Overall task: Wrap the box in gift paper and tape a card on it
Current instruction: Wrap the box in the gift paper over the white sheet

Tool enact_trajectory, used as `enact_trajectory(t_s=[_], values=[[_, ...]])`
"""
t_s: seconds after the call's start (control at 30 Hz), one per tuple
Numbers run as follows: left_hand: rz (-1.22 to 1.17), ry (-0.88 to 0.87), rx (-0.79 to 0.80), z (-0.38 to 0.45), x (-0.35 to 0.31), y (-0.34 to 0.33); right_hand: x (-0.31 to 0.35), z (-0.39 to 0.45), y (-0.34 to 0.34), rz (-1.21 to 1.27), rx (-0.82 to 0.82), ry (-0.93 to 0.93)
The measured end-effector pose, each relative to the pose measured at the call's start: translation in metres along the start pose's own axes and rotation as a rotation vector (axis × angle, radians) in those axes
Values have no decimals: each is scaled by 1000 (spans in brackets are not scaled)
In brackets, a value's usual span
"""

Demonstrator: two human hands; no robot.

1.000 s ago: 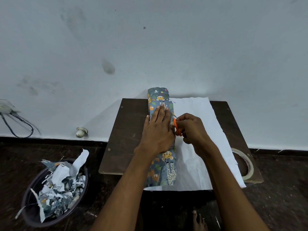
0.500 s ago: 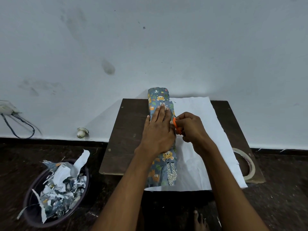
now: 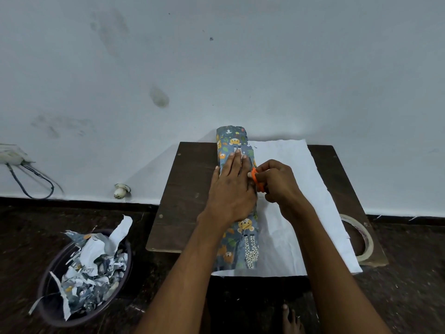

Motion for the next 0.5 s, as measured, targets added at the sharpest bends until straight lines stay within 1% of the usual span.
enact_trajectory(t_s=[0.5], values=[[-1, 3, 15, -1, 0, -1, -4, 8, 0, -18, -14, -2]])
Point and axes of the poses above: each hand's wrist, its own z-axis towards the middle knuckle, its own y-axis out of the back of the hand, x = y × z, the point moved 7 cm from there along z, towards the middle knuckle, and after that the axes turned 1 degree about z, right-handed, at the moved point
